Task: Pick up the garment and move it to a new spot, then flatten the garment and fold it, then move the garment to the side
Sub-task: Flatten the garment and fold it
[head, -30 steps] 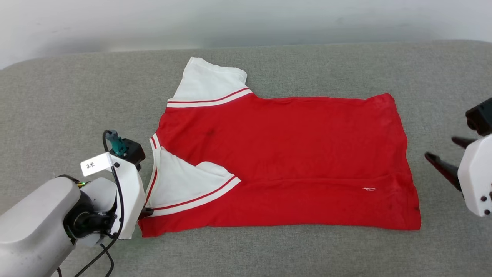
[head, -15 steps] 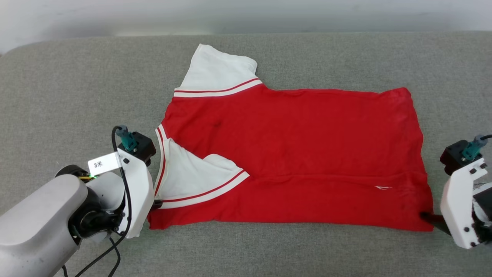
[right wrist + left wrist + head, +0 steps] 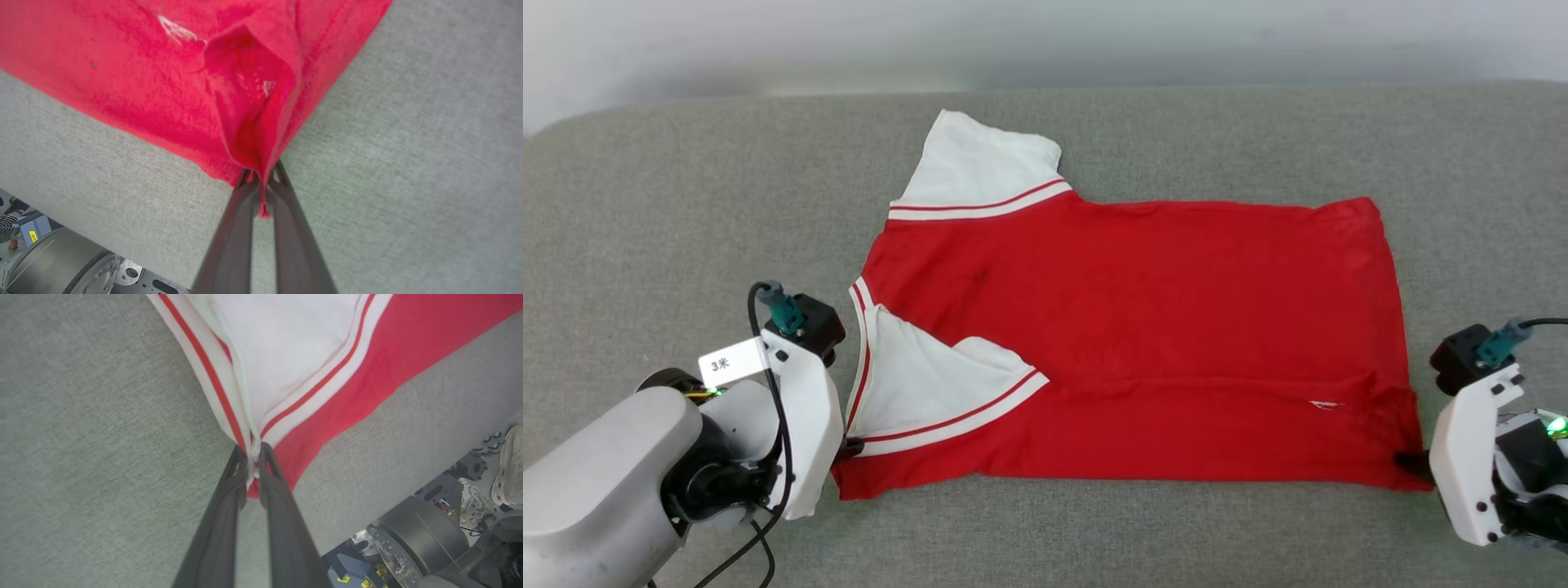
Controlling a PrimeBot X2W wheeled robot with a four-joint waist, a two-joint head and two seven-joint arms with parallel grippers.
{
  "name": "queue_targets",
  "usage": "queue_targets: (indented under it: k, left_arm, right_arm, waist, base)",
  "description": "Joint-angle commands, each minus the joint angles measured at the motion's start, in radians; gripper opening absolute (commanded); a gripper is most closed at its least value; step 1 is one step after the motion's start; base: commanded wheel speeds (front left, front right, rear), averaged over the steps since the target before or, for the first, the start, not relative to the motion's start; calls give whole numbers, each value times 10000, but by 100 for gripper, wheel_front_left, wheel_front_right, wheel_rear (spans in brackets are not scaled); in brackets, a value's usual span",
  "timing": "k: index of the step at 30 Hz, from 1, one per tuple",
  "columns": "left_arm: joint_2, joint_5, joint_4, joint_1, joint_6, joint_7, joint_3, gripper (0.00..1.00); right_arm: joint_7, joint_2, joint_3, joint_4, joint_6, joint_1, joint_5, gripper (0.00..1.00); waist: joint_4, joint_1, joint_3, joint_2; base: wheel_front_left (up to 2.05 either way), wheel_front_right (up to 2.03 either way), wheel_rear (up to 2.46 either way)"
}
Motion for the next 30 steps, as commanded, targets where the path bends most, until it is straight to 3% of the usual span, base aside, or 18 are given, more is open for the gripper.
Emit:
queue_targets:
  k: [1,13,24,25,26,30]
  left_arm:
    - [73,-109,-64,175,-34,-50,59,0]
    - [767,-633,-1171,1226,244,-278,78,0]
    - [497,-673,-685,1780,381,-610,-113,0]
    - [472,-634,-657,1760,375,-655,-106,54]
    - [465,-617,-629,1710,366,-714,-64,100]
    - [635,-533,-690,1387,329,-833,139,100]
  right_arm:
    - [-163,-241,-8,-101,-7,37,163,0]
    - [-547,-1346,-666,-1297,-7,1678,942,0]
    - [-270,-771,-712,-1284,-6,2544,594,0]
    - [-369,-719,-758,-1312,-6,2549,544,60]
    - [-482,-685,-855,-1336,-6,2517,465,100]
    - [-1080,-577,-1279,-1495,-6,2380,171,100]
  waist:
    - [-44,0,-242,0]
    - [-81,0,-762,0]
    - [-168,0,-344,0]
    - [-166,0,-345,0]
    - [-160,0,-359,0]
    - [-159,0,-553,0]
  base:
    - [0,0,0]
    - [0,0,0]
    - [0,0,0]
    - [0,0,0]
    - [0,0,0]
    - [0,0,0]
